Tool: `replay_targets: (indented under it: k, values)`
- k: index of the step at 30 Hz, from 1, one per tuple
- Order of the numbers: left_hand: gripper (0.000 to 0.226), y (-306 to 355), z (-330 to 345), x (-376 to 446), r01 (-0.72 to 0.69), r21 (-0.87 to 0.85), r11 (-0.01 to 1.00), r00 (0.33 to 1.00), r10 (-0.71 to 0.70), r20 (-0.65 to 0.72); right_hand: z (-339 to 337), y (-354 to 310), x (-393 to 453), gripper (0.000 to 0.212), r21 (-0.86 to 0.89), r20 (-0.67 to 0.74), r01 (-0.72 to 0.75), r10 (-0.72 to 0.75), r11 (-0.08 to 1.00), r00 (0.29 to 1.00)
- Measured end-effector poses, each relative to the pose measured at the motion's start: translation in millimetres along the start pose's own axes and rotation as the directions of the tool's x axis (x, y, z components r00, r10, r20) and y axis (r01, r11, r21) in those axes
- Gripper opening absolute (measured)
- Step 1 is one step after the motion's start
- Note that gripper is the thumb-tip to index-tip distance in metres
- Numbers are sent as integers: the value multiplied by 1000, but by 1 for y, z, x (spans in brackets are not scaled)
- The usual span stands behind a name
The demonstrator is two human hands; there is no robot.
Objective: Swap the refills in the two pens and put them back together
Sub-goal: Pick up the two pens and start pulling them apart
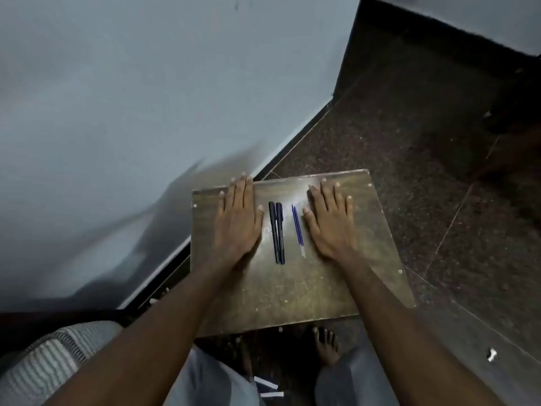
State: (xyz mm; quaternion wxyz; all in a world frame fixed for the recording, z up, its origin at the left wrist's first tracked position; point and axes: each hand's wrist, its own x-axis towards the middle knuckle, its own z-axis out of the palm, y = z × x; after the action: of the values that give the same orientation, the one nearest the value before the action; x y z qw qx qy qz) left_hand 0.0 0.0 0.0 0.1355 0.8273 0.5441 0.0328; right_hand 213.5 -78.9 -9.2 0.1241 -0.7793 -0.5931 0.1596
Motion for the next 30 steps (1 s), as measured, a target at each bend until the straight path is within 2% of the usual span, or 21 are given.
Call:
replay_targets:
  k: [3,7,16,30]
  values:
    - [69,-8,16,-8,37,-37,999,998,-39,-57,9,4,-1,68,-70,-36,31,-33,997,999]
    - [68,-10,28,-21,33,-13,999,998,-34,-52,21,11,-9,57,-107,-94,44,-54,993,994]
    - [67,-10,33,-34,15,-4,1000,992,-15,-129,23,8,-21,53,-116,-184,45,-66,992,981]
    - [66,-6,36,-31,27,31,999,991,-23,-130,26,8,-15,47,-62,-268,14,-30,998,963]
